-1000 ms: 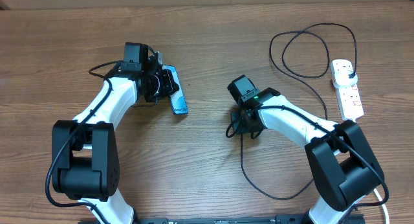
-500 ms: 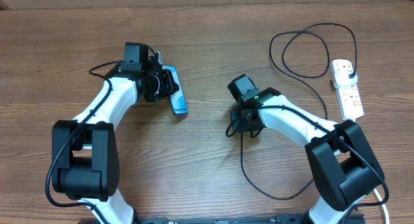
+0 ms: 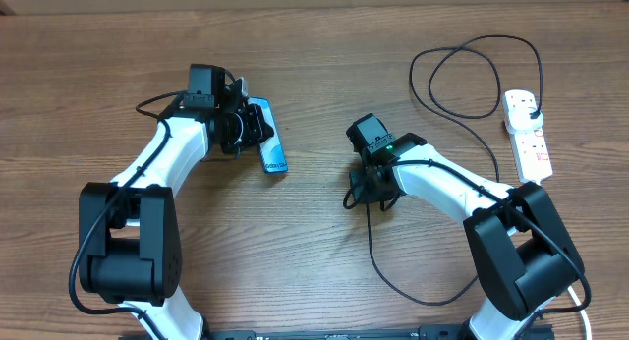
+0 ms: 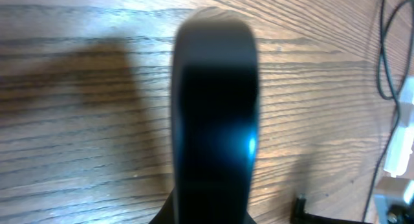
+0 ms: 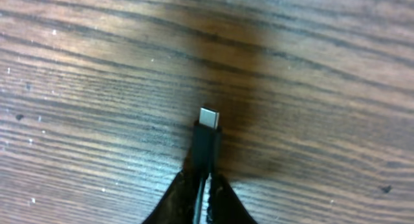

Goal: Plug charger to phone and switch on socket
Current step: 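Grasp the USB-C cable plug with the right gripper, then lift the cable plug with the right gripper toward the raised phone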

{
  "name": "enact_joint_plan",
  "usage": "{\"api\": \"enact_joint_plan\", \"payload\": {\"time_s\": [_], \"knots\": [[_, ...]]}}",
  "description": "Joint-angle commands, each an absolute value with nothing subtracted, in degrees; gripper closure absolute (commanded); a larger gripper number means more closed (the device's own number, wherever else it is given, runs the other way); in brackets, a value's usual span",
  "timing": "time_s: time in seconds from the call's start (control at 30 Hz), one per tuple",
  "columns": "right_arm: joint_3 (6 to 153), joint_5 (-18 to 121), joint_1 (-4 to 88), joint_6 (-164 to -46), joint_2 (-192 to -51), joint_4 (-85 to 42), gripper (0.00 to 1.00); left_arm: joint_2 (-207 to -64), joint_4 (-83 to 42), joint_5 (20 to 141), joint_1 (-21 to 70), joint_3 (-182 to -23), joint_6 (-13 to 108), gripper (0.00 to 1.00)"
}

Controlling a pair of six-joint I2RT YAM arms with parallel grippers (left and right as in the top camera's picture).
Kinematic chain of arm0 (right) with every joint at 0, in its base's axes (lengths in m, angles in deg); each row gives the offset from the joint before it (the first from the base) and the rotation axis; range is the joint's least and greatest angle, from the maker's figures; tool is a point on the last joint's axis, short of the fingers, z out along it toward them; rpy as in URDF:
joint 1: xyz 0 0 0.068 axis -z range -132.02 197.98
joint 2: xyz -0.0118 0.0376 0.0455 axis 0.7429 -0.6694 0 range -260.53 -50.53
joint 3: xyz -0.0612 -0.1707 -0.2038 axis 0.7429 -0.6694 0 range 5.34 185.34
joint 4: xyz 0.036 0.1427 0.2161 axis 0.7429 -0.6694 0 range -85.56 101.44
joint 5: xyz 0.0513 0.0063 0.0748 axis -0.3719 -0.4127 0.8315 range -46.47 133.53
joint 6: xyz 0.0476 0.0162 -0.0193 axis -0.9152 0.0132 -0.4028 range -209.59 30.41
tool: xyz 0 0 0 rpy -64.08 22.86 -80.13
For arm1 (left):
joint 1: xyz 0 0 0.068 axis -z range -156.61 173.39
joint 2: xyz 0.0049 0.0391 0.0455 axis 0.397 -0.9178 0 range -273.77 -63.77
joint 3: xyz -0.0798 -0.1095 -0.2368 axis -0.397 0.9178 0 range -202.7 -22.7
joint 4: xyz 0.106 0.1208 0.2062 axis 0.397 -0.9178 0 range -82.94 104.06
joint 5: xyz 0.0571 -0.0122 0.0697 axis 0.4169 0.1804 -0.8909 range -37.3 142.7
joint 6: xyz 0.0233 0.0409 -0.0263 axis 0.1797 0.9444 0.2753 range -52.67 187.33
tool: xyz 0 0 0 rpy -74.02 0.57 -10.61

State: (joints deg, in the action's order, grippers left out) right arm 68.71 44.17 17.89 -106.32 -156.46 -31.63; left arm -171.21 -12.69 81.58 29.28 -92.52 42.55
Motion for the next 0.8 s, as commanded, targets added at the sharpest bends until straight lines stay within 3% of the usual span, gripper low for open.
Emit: {"api": "enact_joint_plan", "payload": {"time_s": [0.0, 0.1, 0.13, 0.17, 0.43, 0.63, 0.77], "knots": [[69.1, 44.9, 18.1, -105.8, -156.9, -31.5, 0.85, -169.4, -12.1, 85.4, 29.4, -92.5, 44.7, 0.96], [69.1, 44.9, 18.1, -105.8, -156.9, -31.5, 0.86, -169.4, -12.0, 85.4, 29.4, -92.5, 45.1, 0.96], [69.1, 44.9, 18.1, -105.7, -156.9, -31.5, 0.95, -169.4, -11.9, 85.6, 29.4, -92.5, 45.7, 0.96], [69.1, 44.9, 18.1, -105.6, -156.9, -31.5, 0.96, -169.4, -11.7, 85.8, 29.4, -92.5, 46.3, 0.96], [69.1, 45.0, 18.1, -105.6, -156.8, -32.0, 0.95, -169.4, -9.7, 93.2, 29.4, -92.5, 57.2, 0.95], [69.1, 45.5, 18.3, -105.8, -156.8, -32.3, 0.96, -169.4, -7.6, 93.9, 29.4, -92.5, 51.0, 0.96], [69.3, 57.0, 19.7, -102.5, -156.2, -33.3, 0.96, -169.4, -2.2, 100.0, 29.3, -92.5, 47.6, 0.96]]}}
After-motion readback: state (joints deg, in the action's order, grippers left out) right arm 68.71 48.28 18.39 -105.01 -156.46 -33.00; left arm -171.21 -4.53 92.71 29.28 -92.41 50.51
